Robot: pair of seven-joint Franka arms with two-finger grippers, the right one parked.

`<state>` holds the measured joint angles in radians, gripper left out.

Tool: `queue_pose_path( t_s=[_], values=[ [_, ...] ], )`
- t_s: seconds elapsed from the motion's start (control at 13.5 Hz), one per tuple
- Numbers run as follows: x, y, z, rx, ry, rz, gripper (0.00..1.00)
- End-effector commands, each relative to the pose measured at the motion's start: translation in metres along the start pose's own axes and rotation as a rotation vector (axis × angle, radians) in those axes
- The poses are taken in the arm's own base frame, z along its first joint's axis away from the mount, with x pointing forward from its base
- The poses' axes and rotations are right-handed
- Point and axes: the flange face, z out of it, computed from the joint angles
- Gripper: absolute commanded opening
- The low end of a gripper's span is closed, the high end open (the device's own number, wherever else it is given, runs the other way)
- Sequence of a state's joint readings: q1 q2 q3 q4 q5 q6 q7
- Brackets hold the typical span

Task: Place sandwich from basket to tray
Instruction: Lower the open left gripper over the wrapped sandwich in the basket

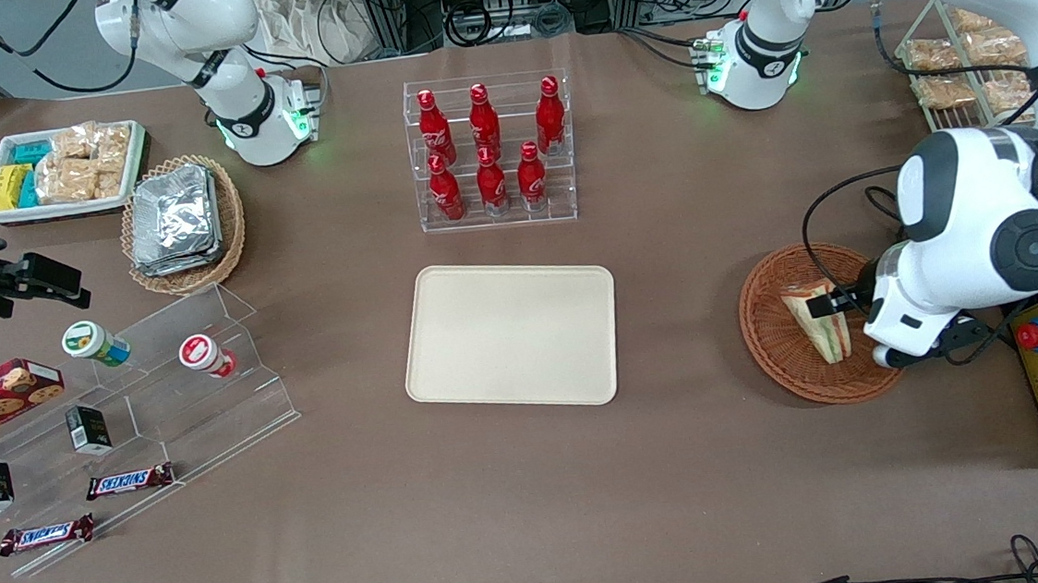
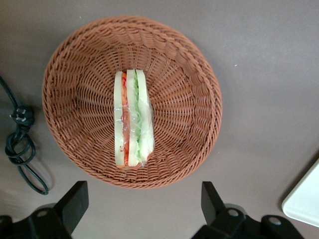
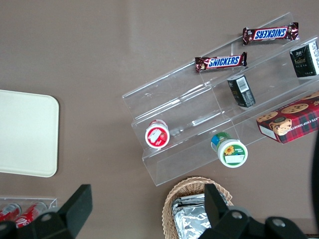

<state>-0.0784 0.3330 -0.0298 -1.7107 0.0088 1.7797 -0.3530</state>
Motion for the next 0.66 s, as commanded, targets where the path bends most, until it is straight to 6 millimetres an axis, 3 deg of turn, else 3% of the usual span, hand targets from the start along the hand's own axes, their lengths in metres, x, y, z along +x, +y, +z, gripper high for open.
queue_pose_path(
  t_s=[0.0, 0.22, 0.37, 0.59],
  values=[
    [0.01, 0.002, 0.023, 0.012, -0.021, -0.03, 1.0],
    [0.017, -0.005, 0.049, 0.015, -0.055, -0.048, 1.0],
    [0.02, -0.022, 0.066, 0.013, -0.062, -0.071, 1.0],
    [0.019, -0.024, 0.085, 0.008, -0.041, -0.072, 1.0]
  ],
)
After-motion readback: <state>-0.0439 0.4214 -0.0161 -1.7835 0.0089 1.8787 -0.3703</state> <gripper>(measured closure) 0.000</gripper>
